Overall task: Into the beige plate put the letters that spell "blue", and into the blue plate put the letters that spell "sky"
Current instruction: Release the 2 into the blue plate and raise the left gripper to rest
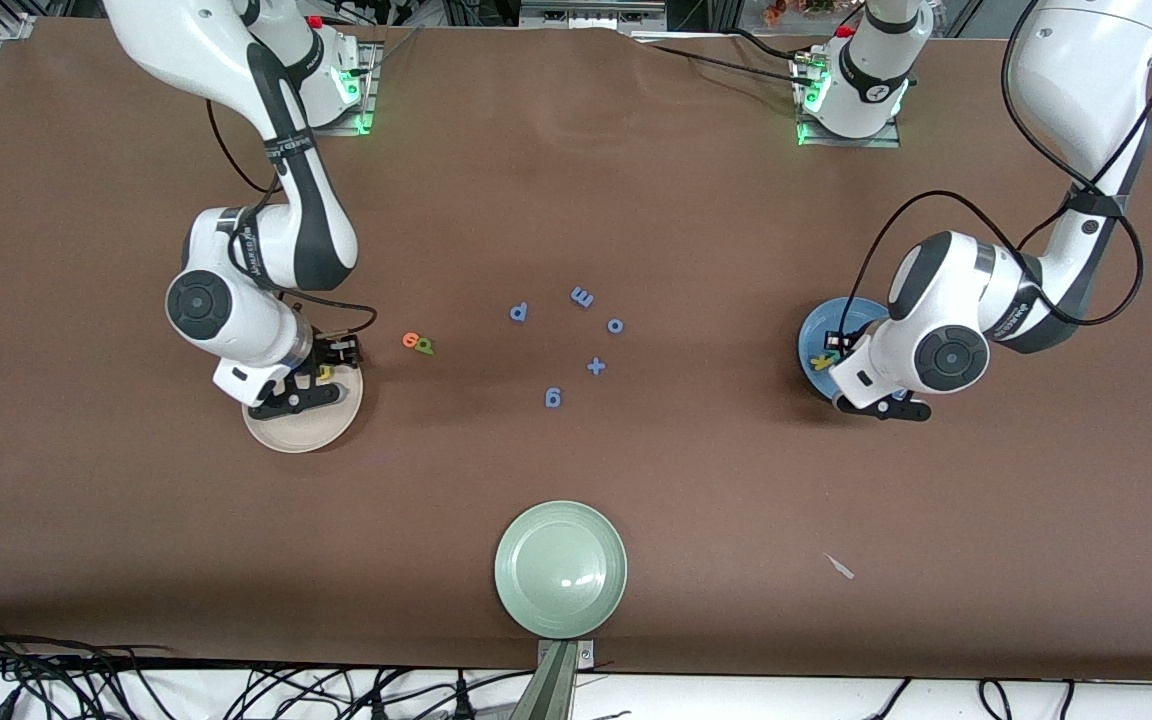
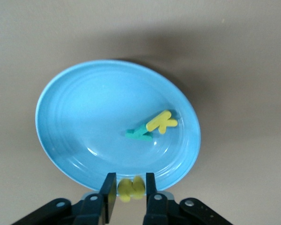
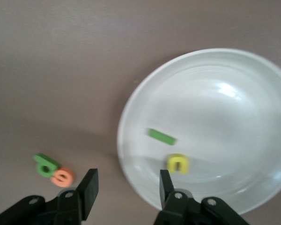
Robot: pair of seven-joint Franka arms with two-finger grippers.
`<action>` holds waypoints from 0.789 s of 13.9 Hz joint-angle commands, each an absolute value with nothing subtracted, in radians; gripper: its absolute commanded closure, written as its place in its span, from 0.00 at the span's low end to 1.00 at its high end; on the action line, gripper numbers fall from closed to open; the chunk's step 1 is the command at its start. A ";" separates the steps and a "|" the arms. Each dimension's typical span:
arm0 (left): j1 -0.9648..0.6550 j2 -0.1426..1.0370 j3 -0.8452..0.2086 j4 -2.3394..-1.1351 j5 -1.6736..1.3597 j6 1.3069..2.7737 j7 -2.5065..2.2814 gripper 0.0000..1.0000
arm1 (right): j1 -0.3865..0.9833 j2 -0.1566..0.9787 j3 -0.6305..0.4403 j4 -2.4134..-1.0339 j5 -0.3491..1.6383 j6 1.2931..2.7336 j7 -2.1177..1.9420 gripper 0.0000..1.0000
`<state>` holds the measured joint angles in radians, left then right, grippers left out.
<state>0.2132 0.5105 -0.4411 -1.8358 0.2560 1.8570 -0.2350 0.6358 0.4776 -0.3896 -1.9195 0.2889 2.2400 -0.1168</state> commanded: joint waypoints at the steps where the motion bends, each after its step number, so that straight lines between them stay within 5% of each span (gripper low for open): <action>1: 0.213 0.453 -0.451 -1.867 0.276 1.859 -0.212 0.00 | 0.660 0.469 -0.342 -1.922 0.305 2.244 0.033 0.37; 8: 0.215 0.312 -0.492 -1.760 0.226 1.773 -0.170 0.00 | 0.707 0.477 -0.319 -2.038 0.317 2.307 0.209 0.37; 11: 0.209 0.272 -0.515 -1.587 0.209 1.647 -0.169 0.00 | 0.709 0.466 -0.307 -2.069 0.319 2.298 0.218 0.37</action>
